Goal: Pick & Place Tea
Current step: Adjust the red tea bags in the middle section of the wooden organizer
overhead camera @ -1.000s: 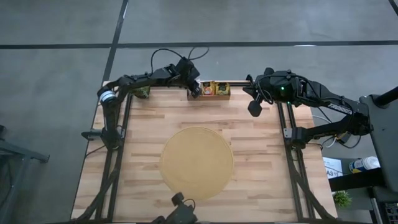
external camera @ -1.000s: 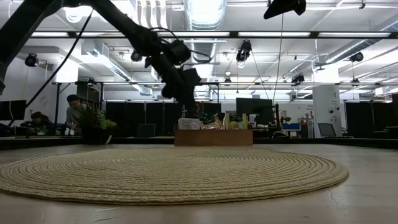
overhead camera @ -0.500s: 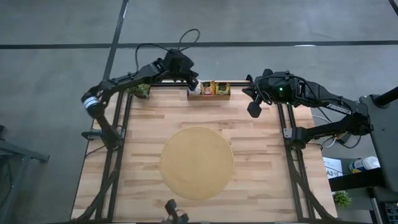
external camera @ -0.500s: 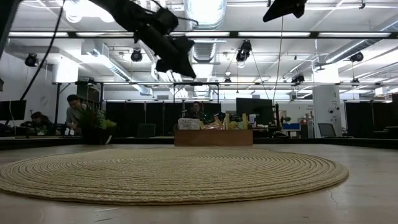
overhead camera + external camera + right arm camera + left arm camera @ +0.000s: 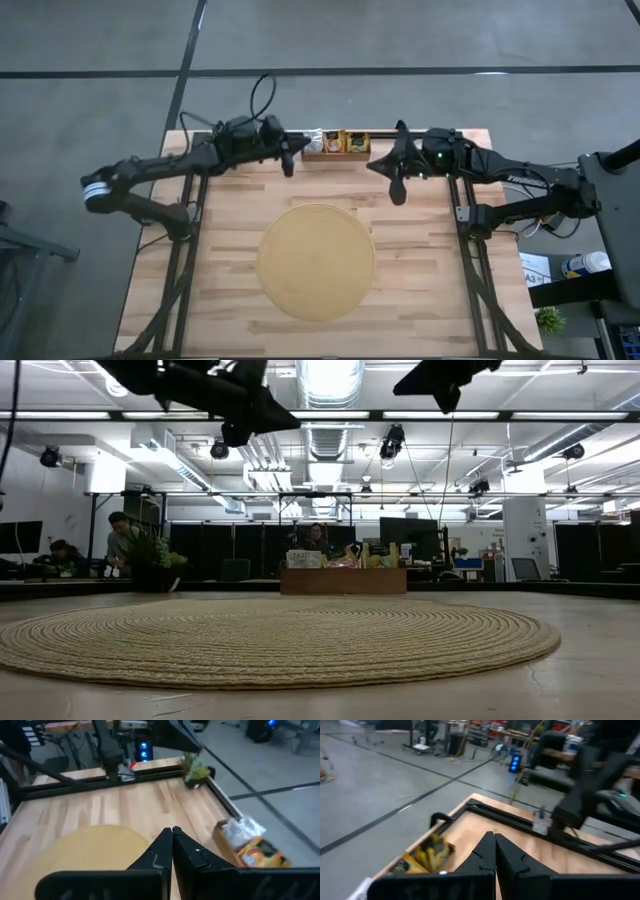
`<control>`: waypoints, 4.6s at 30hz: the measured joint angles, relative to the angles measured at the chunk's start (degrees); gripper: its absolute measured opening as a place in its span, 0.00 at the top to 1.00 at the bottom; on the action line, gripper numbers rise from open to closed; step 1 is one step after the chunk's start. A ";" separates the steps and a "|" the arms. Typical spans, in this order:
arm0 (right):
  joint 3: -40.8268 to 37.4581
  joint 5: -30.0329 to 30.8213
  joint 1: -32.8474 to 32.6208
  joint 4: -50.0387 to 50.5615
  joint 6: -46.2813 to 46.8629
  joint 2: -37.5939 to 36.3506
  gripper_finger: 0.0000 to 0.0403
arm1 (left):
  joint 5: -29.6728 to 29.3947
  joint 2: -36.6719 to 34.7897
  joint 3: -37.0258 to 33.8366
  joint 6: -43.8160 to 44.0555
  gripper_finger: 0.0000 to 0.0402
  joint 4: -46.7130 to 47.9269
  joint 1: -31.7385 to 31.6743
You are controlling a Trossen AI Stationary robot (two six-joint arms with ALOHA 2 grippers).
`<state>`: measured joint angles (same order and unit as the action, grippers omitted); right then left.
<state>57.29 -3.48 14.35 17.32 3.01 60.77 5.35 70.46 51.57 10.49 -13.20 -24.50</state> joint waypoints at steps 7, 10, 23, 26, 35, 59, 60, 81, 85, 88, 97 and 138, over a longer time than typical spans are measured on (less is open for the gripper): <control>-7.22 -0.01 0.04 -5.13 3.55 -5.08 0.98 | -0.48 -9.49 -6.77 2.12 1.00 -1.72 4.30; -9.09 0.39 0.02 -4.91 5.86 -6.88 0.98 | -0.36 -12.63 -7.77 2.46 1.00 -1.44 4.70; -12.51 2.01 -0.62 -3.81 2.77 -7.50 0.98 | 2.43 -18.80 -10.14 1.37 1.00 0.16 10.19; -15.76 -4.77 -1.25 -9.61 2.78 -7.99 0.98 | 1.81 -19.57 -12.97 -0.55 1.00 -0.94 13.79; -26.14 -10.15 -2.89 -29.87 7.55 -9.17 0.98 | -8.84 -23.21 -25.20 1.80 1.00 -16.63 22.27; -11.88 -7.03 9.79 -17.86 4.35 -2.43 0.98 | -9.78 -16.81 -18.59 5.99 1.00 -9.06 17.32; -10.93 -6.87 10.83 -16.73 5.75 -1.67 0.98 | -9.75 -16.32 -17.83 6.02 1.00 -7.87 16.82; 29.78 -11.71 19.27 22.65 -10.43 35.13 0.98 | -6.24 -20.09 -15.17 1.50 1.00 2.69 9.23; 33.75 -11.70 19.68 23.02 -13.91 40.17 0.98 | -6.22 -20.93 -15.17 -0.04 1.00 2.66 9.21; 35.36 -11.71 20.12 23.28 -15.09 43.78 0.98 | -6.22 -21.36 -15.17 -0.12 1.00 2.70 9.21; 36.11 -11.56 21.39 23.30 -19.33 52.21 0.98 | -6.22 -21.75 -15.17 -0.10 1.00 2.61 9.21; 42.96 -9.09 23.82 27.28 -28.31 63.09 0.98 | -6.24 -21.75 -15.17 -0.41 1.00 2.78 9.21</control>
<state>100.25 -12.57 38.17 44.60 -25.30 123.85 -0.89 48.71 36.40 10.08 -10.42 -15.29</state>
